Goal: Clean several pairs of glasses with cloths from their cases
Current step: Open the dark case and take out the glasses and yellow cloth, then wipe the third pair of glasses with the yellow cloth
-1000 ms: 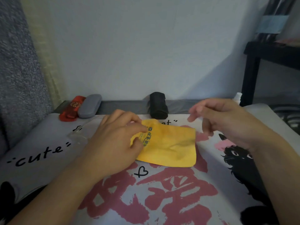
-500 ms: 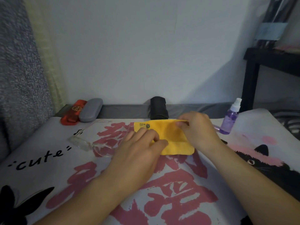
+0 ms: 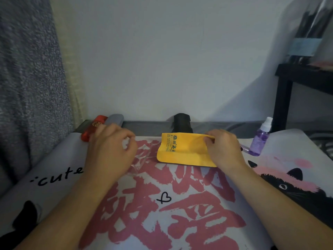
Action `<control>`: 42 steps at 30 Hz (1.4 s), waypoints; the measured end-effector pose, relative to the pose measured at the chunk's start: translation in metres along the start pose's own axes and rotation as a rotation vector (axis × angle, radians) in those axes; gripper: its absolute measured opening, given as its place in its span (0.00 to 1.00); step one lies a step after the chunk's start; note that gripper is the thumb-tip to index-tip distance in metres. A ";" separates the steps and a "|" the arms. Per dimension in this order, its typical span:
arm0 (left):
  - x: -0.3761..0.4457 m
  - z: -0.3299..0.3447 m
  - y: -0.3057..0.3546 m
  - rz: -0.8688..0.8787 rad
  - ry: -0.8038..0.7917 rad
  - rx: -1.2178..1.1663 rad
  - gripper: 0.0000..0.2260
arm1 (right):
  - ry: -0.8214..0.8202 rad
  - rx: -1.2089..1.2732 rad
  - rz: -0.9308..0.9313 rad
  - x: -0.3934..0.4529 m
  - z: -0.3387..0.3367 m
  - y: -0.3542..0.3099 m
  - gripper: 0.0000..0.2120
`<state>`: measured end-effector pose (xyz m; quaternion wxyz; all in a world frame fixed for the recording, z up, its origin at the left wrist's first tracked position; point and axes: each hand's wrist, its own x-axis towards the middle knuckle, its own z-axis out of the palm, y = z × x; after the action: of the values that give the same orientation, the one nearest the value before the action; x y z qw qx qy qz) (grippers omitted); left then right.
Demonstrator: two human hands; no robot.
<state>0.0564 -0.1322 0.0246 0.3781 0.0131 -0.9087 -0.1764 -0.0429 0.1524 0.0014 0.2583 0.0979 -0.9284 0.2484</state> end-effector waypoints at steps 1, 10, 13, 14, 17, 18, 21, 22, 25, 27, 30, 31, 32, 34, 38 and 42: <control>-0.003 0.003 0.005 0.028 -0.061 0.061 0.13 | -0.002 -0.006 0.006 0.000 -0.001 -0.001 0.08; -0.025 0.018 0.033 0.157 -0.222 0.448 0.03 | 0.109 0.180 0.042 -0.008 -0.011 0.002 0.14; -0.016 0.008 0.035 0.092 -0.093 0.399 0.06 | 0.250 0.133 0.060 -0.009 -0.018 0.005 0.08; -0.013 0.004 0.035 0.057 -0.041 0.359 0.07 | 0.290 0.092 0.053 -0.010 -0.020 0.006 0.06; -0.008 -0.003 0.033 0.056 0.104 0.083 0.10 | 0.332 0.076 -0.020 -0.013 -0.026 0.002 0.03; -0.009 -0.004 0.034 0.085 0.127 -0.030 0.10 | 0.307 0.116 -0.032 -0.015 -0.027 -0.003 0.04; -0.009 -0.006 0.037 0.107 0.115 -0.345 0.10 | 0.171 0.303 -0.027 -0.024 -0.030 -0.020 0.08; -0.008 -0.007 0.037 0.111 0.103 -0.414 0.09 | 0.127 0.362 -0.023 -0.027 -0.031 -0.025 0.09; -0.007 -0.007 0.035 0.122 0.009 -0.524 0.10 | 0.021 0.495 0.024 -0.031 -0.037 -0.035 0.11; -0.008 -0.005 0.035 0.117 -0.053 -0.556 0.11 | -0.060 0.562 0.045 -0.034 -0.042 -0.039 0.11; -0.011 -0.001 0.037 0.090 -0.078 -0.579 0.11 | -0.089 0.621 -0.004 -0.036 -0.045 -0.039 0.11; -0.012 -0.001 0.038 0.059 -0.076 -0.605 0.11 | -0.074 0.637 0.012 -0.035 -0.045 -0.038 0.13; -0.012 0.001 0.038 0.015 -0.071 -0.631 0.11 | -0.054 0.654 0.037 -0.034 -0.045 -0.036 0.14; -0.014 0.003 0.040 -0.073 -0.080 -0.670 0.10 | -0.031 0.657 0.073 -0.030 -0.043 -0.032 0.15; -0.018 0.011 0.043 -0.158 -0.222 -0.740 0.10 | -0.076 0.552 0.039 -0.028 -0.039 -0.025 0.18; -0.019 0.011 0.045 -0.220 -0.292 -0.875 0.10 | -0.092 0.515 0.033 -0.026 -0.041 -0.015 0.16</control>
<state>0.0669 -0.0838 0.0189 0.1955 -0.0763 -0.7858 -0.5817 0.0018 0.1617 0.0240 0.1781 0.1564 -0.8468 0.4762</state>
